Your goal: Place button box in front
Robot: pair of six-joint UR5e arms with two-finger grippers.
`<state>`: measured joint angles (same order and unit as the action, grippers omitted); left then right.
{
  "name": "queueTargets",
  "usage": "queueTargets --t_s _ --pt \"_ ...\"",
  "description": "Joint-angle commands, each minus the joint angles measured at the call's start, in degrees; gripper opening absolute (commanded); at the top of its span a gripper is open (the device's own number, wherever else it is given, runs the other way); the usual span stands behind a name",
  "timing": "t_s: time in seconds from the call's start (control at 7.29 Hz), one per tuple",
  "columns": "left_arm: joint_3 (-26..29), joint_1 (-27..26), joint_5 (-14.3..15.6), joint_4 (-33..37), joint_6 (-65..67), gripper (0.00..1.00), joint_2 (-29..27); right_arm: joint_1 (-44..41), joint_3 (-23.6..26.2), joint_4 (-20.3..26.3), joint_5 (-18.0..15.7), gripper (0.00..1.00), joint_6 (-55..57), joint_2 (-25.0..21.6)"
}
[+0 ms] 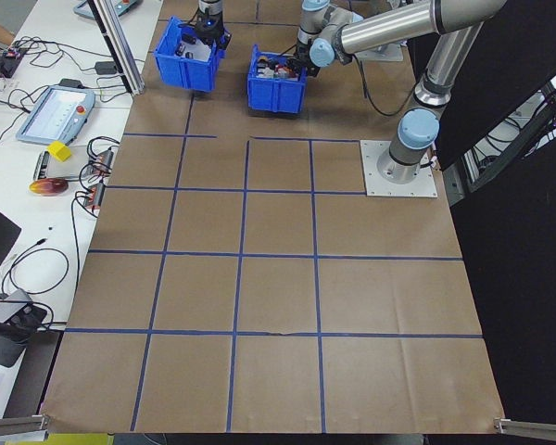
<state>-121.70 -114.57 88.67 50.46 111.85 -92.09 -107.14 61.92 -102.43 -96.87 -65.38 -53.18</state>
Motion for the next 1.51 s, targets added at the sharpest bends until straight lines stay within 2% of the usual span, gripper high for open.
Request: queueTargets --t_s 0.0,0.14,0.27,0.55,0.82,0.96,1.24,1.37 --pt "0.7 8.1 -5.4 -0.3 -4.6 0.00 0.1 7.0 3.7 0.2 -2.4 0.02 -11.7 -3.5" --pt "2.3 12.1 -9.1 -0.4 -8.1 0.00 -1.9 9.8 7.7 0.1 -2.5 0.03 -15.2 -6.6" --pt "5.7 14.0 -11.6 -0.6 -10.7 0.00 -4.7 13.5 12.0 -0.7 -2.5 0.03 -20.6 -9.9" --pt "18.8 13.8 -12.2 -0.3 -11.1 0.00 -15.8 20.4 20.0 -1.2 -1.7 0.03 -29.2 -17.1" --pt "26.3 12.2 -12.2 -0.1 -13.1 0.00 -24.1 22.8 28.7 -1.3 -1.6 0.03 -31.9 -24.6" --pt "28.5 10.9 -11.9 0.1 -11.8 0.00 -25.5 24.2 32.9 -1.3 -1.5 0.03 -32.4 -27.9" --pt "29.2 10.3 -11.4 0.2 -9.7 0.00 -26.0 26.2 42.7 -2.0 -1.0 0.03 -34.8 -35.2" --pt "29.5 10.4 -11.3 0.2 -9.7 0.00 -26.5 27.1 47.8 -4.4 -1.0 0.03 -35.3 -39.3"
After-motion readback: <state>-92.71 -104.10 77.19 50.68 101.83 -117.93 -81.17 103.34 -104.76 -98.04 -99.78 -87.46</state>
